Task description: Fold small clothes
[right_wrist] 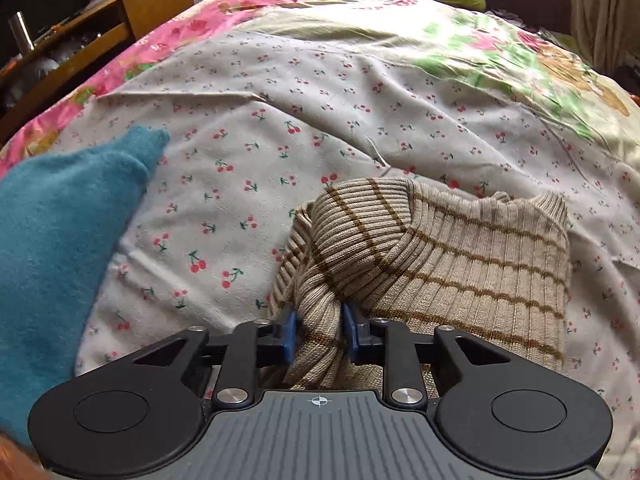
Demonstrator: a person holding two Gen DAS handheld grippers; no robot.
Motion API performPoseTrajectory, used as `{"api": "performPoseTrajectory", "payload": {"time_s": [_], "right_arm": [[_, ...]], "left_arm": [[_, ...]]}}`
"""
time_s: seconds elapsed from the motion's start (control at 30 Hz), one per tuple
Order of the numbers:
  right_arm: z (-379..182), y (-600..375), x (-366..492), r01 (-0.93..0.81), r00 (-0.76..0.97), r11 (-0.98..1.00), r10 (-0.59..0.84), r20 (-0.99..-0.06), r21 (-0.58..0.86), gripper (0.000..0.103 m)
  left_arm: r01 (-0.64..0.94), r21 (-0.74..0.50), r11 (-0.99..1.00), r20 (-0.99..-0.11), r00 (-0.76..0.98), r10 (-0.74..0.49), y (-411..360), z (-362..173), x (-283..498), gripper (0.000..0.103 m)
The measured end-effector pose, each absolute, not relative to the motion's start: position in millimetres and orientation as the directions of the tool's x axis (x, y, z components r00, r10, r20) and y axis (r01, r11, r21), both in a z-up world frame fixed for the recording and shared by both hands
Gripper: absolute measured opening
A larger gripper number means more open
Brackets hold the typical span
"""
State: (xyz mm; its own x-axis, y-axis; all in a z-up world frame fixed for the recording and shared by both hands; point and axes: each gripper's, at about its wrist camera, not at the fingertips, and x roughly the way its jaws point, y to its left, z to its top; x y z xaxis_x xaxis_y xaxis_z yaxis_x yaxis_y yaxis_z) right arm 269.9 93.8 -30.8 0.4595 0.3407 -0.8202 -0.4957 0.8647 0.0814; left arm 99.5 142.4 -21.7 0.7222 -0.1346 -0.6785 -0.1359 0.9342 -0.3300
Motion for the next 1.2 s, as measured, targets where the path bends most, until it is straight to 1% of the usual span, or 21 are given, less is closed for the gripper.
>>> {"api": "performPoseTrajectory", "payload": {"time_s": [0.07,0.13,0.27,0.33,0.43,0.5,0.6,0.7,0.77,0.83,0.87,0.9,0.97,1.03,1.2], "right_arm": [[-18.4,83.6,268.1,-0.489,0.453,0.861,0.384,-0.804,0.136,0.036],[-1.0,68.5,262.3,-0.490,0.485,0.858,0.417,-0.768,0.157,0.036],[21.9,31.0,244.6,-0.500,0.568,0.856,0.440,-0.695,0.133,0.036],[17.4,12.9,234.4,-0.498,0.582,0.859,0.432,-0.688,0.118,0.036],[-1.9,-9.3,216.3,-0.496,0.581,0.863,0.414,-0.701,0.099,0.036],[-14.1,-23.0,204.7,-0.484,0.577,0.867,0.417,-0.702,0.117,0.036],[-21.9,-40.3,191.2,-0.469,0.582,0.868,0.444,-0.681,0.165,0.036],[-28.1,-49.1,183.6,-0.489,0.578,0.854,0.468,-0.669,0.175,0.036],[-39.1,-50.8,183.5,-0.498,0.567,0.855,0.449,-0.691,0.146,0.036],[-54.3,-57.4,189.5,-0.479,0.535,0.862,0.436,-0.724,0.165,0.036],[-61.4,-62.8,193.5,-0.464,0.520,0.865,0.440,-0.732,0.191,0.035],[-66.4,-67.8,196.2,-0.452,0.509,0.865,0.450,-0.734,0.217,0.033],[-67.1,-73.5,196.9,-0.448,0.500,0.858,0.472,-0.726,0.250,0.033],[-60.4,-76.5,193.5,-0.445,0.510,0.858,0.479,-0.714,0.258,0.033],[-45.6,-81.6,172.3,-0.460,0.551,0.853,0.492,-0.674,0.246,0.036]], "left_arm": [[-0.145,-0.342,0.929,-0.677,0.723,-0.136,144.4,-20.6,99.2,0.029],[-0.155,-0.358,0.921,-0.676,0.723,-0.141,148.9,-21.5,99.4,0.030],[-0.163,-0.346,0.924,-0.682,0.720,-0.128,145.7,-21.2,98.2,0.032],[-0.169,-0.336,0.927,-0.672,0.732,-0.110,144.9,-16.1,92.5,0.032],[-0.174,-0.292,0.941,-0.631,0.774,-0.053,141.0,3.8,82.2,0.032],[-0.165,-0.270,0.949,-0.608,0.793,-0.036,140.0,15.1,84.1,0.032],[-0.132,-0.229,0.965,-0.592,0.805,-0.030,135.0,28.0,104.4,0.033],[-0.092,-0.198,0.976,-0.593,0.804,-0.045,124.5,30.4,139.8,0.033],[-0.082,-0.176,0.981,-0.609,0.792,-0.043,118.8,19.4,168.0,0.033],[-0.110,-0.126,0.986,-0.653,0.758,0.001,116.6,3.7,189.0,0.033],[-0.131,-0.088,0.987,-0.682,0.731,0.036,117.3,-6.8,197.0,0.041],[-0.137,-0.083,0.987,-0.701,0.712,0.040,120.4,-15.0,201.4,0.049],[-0.148,-0.088,0.985,-0.708,0.705,0.042,127.4,-23.3,200.7,0.057],[-0.149,-0.077,0.986,-0.706,0.706,0.052,127.4,-21.0,197.0,0.057],[-0.128,-0.068,0.989,-0.679,0.733,0.048,114.8,1.1,179.5,0.055]]}}
